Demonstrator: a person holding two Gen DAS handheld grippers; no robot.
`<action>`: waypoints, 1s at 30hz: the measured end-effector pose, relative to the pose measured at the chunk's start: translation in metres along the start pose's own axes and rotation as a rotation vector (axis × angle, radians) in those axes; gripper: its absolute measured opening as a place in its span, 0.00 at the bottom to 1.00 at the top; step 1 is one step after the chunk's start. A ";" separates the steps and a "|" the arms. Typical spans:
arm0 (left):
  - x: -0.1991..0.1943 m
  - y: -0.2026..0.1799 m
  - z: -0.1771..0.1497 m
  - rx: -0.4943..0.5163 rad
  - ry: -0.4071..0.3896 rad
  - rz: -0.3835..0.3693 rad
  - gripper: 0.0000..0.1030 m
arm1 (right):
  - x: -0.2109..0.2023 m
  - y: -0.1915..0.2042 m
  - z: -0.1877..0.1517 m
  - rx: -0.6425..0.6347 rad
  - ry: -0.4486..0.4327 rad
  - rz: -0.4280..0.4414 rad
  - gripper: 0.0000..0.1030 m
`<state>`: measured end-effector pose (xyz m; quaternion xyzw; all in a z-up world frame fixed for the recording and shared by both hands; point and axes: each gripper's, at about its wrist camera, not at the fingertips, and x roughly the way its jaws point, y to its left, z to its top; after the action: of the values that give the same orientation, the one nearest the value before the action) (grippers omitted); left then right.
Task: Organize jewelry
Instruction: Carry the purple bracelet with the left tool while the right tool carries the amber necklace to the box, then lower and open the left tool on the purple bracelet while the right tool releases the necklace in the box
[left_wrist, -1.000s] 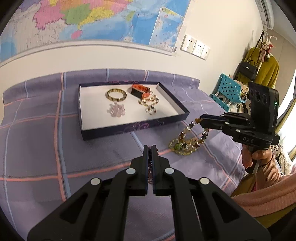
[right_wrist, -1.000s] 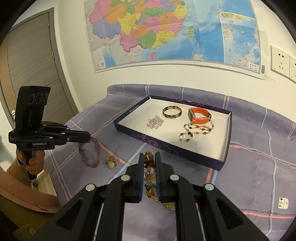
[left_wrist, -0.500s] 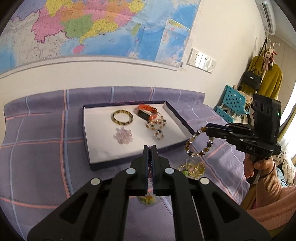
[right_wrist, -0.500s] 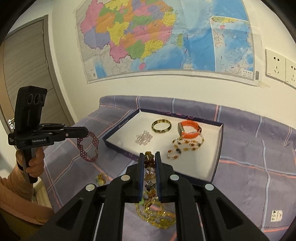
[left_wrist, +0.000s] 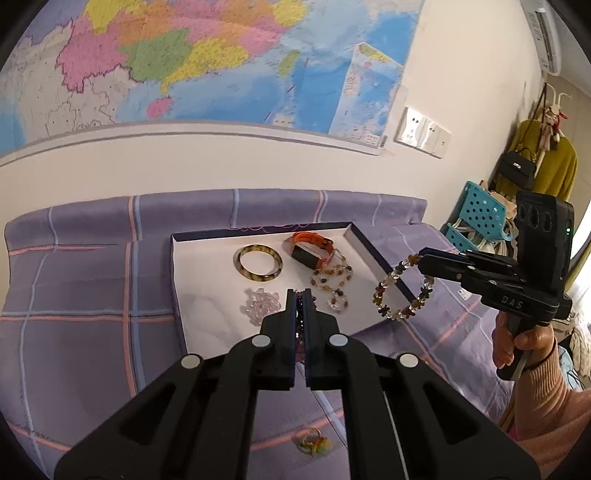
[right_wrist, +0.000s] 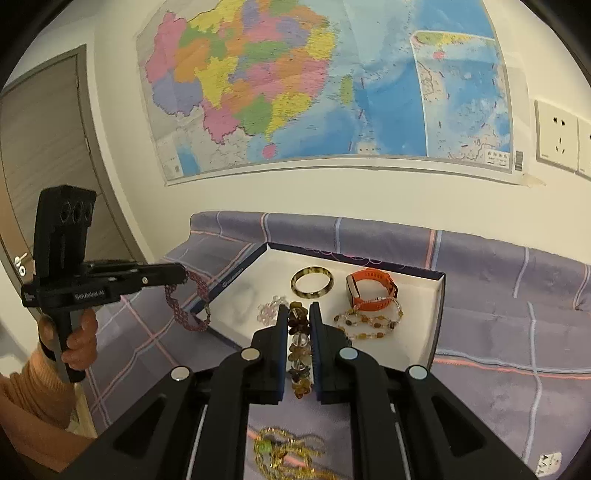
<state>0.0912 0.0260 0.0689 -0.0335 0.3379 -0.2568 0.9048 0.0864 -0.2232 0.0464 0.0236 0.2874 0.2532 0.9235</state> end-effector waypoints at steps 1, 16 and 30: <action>0.004 0.002 0.001 -0.004 0.005 0.002 0.03 | 0.003 -0.001 0.001 -0.001 -0.008 -0.009 0.09; 0.056 0.015 0.005 -0.040 0.073 0.007 0.03 | 0.048 -0.018 0.010 0.057 0.045 0.015 0.09; 0.098 0.029 0.001 -0.064 0.145 0.065 0.03 | 0.084 -0.048 0.004 0.137 0.104 -0.023 0.09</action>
<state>0.1675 0.0030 0.0042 -0.0324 0.4116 -0.2181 0.8843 0.1697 -0.2240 -0.0035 0.0702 0.3516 0.2234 0.9064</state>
